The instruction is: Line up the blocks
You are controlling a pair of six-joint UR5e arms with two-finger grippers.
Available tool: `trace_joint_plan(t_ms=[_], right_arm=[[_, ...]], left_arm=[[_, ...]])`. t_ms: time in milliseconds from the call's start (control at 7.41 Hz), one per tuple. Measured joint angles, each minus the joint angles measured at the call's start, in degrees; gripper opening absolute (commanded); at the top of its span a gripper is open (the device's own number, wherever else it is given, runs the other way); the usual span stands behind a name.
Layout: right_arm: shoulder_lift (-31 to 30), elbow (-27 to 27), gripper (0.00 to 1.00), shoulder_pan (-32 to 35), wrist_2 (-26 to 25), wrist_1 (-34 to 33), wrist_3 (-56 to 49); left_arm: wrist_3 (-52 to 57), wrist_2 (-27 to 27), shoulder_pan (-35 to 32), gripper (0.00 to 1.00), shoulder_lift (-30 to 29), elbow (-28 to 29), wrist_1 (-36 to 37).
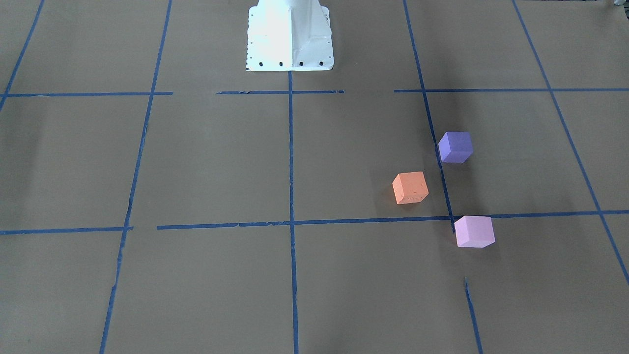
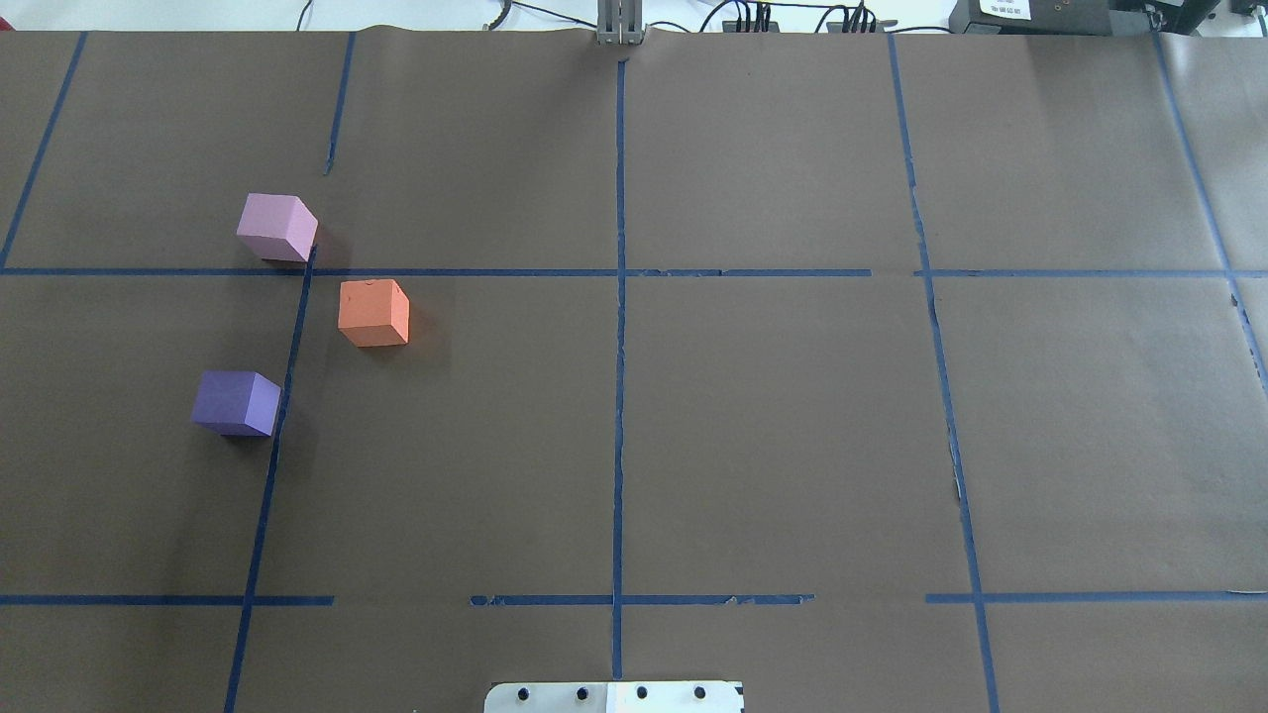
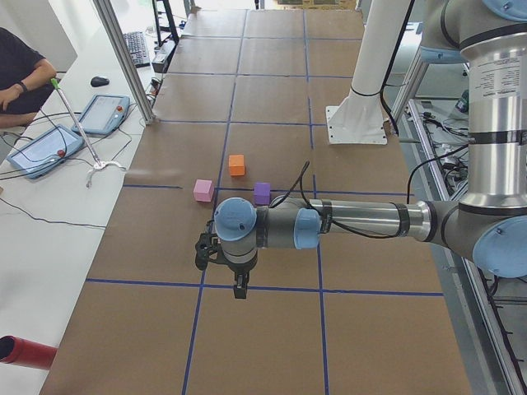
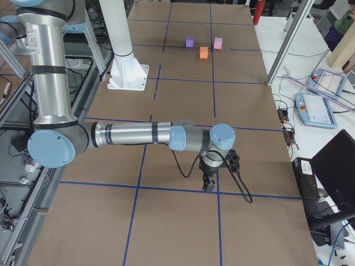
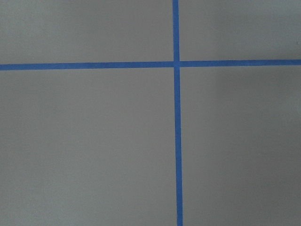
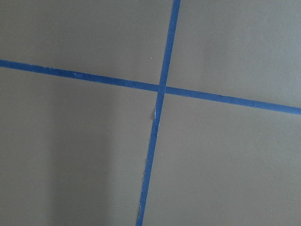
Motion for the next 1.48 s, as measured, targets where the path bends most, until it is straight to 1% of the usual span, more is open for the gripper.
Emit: trace_joint_plan(t_ms=[1079,1484], right_arm=[[0.02,0.0,1.0,0.0,0.0,0.0,0.0],[0.0,0.0,1.0,0.02,0.0,0.0,0.0]], left_arm=[[-0.65,0.52,0.05,1.0,0.13,0.05,-0.38],[-1.02,1.47,0.53,1.0,-1.5,-1.31,-0.35]])
